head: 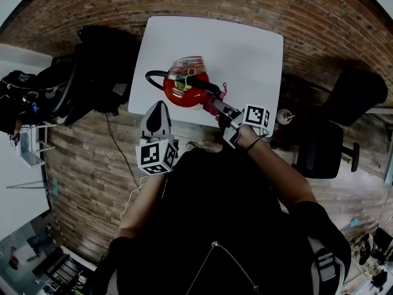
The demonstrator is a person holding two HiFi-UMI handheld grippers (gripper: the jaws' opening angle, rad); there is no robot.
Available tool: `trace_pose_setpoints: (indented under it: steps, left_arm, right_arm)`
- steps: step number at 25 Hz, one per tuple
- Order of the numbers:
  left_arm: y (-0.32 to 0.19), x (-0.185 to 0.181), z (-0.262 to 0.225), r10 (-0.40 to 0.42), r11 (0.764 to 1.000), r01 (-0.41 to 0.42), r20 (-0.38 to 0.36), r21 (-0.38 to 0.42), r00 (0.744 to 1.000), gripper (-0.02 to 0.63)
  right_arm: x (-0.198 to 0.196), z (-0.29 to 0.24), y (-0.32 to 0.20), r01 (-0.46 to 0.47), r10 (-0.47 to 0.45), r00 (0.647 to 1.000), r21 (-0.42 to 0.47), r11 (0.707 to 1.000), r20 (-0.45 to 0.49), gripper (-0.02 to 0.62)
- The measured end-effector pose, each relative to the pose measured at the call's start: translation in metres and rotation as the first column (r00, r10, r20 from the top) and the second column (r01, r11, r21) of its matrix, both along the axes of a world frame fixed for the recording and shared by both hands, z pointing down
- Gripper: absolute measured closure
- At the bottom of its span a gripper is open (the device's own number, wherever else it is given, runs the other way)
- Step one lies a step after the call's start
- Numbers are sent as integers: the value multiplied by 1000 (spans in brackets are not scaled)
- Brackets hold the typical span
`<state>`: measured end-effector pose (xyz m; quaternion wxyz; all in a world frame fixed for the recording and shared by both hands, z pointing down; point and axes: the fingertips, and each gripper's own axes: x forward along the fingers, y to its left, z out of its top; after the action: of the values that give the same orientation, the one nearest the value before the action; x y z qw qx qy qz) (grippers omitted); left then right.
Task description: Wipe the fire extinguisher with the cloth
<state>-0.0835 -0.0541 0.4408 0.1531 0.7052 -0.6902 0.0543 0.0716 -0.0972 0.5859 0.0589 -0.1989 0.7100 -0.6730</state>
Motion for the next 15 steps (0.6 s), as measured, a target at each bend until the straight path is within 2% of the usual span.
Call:
trace_pose_setpoints:
  steps: [5,15]
  left_arm:
    - [-4,-2,-8,-4,1000,4,8,20,1000,576]
    - [-14,-1,-19,1,999,-2,14,39,1000,577]
  right_arm:
    - [1,-17,1,4,-4,1000,1,1000,24,488]
    - [3,-83,2,6,-20,984,77,997,175,488]
